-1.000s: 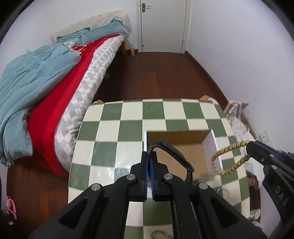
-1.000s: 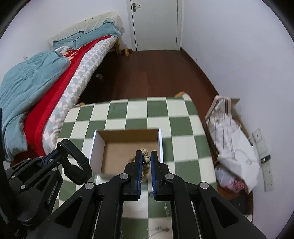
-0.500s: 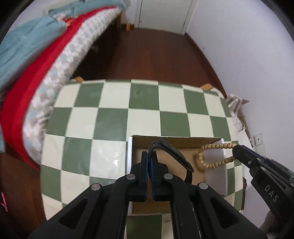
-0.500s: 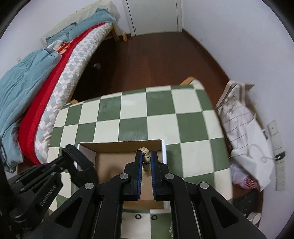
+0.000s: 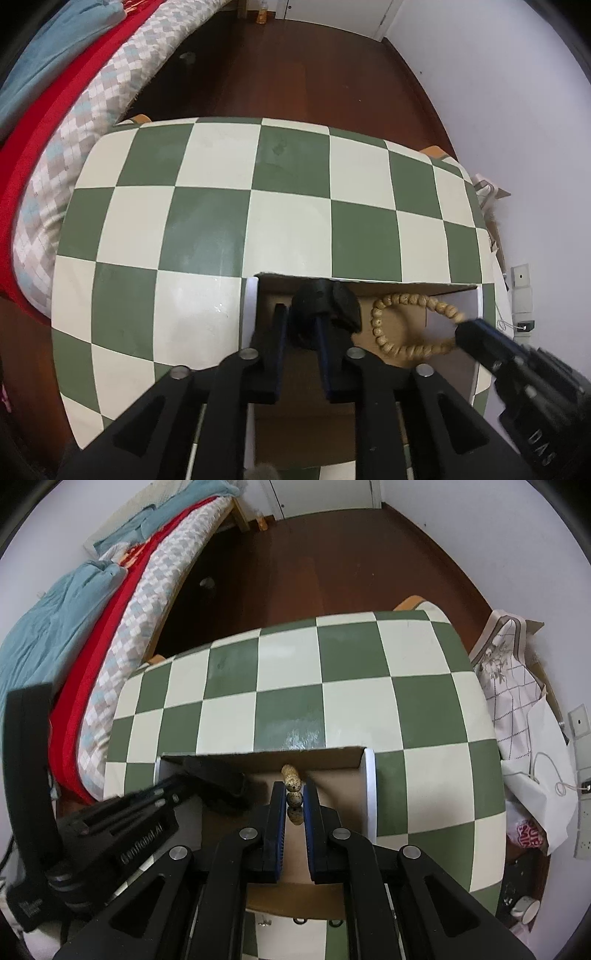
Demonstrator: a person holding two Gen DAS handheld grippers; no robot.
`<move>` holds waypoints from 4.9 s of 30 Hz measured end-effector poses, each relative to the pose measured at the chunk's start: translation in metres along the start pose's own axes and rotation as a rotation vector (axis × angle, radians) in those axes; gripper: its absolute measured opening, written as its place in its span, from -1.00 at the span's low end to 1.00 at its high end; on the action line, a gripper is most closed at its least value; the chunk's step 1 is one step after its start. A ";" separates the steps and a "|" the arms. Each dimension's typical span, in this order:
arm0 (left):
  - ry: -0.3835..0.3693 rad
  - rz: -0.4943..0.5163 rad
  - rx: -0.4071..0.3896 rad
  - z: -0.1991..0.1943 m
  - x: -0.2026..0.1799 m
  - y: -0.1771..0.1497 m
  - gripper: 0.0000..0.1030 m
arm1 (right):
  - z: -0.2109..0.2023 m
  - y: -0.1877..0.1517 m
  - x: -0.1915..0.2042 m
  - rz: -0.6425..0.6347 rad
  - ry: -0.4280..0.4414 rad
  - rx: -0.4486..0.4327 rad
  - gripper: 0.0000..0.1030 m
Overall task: Organize jewelry
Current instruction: 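Carry both held items into the white box and open both tools, then withdraw both tools from the box toward the remaining jewelry, then grasp the thick silver chain with the left tool while the right tool grasps a thin silver chain, then carry both silver chains into the white box and open both tools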
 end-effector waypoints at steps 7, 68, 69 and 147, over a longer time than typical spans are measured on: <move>-0.008 -0.011 -0.056 -0.022 0.003 0.008 0.65 | -0.016 -0.004 -0.005 0.015 -0.032 -0.008 -0.16; 0.254 0.021 -0.431 -0.151 0.110 -0.169 0.99 | -0.136 -0.192 0.025 0.025 -0.220 -0.131 0.91; 0.250 0.024 -0.384 -0.133 0.112 -0.177 0.99 | -0.127 -0.200 0.019 0.044 -0.208 -0.113 0.80; -0.059 0.122 -0.212 -0.103 0.062 -0.185 -0.89 | -0.040 -0.264 0.011 0.052 -0.082 -0.018 -1.00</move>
Point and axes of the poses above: each gripper's, at about its wrist camera, not at the fingertips, and z roughly the way its jaws point, x to its left, y to its top, the point moved 7 cm from there along z, roughly the way its jaws point, and after that the axes turned 15 degrees about -z, right-handed, at the moved point
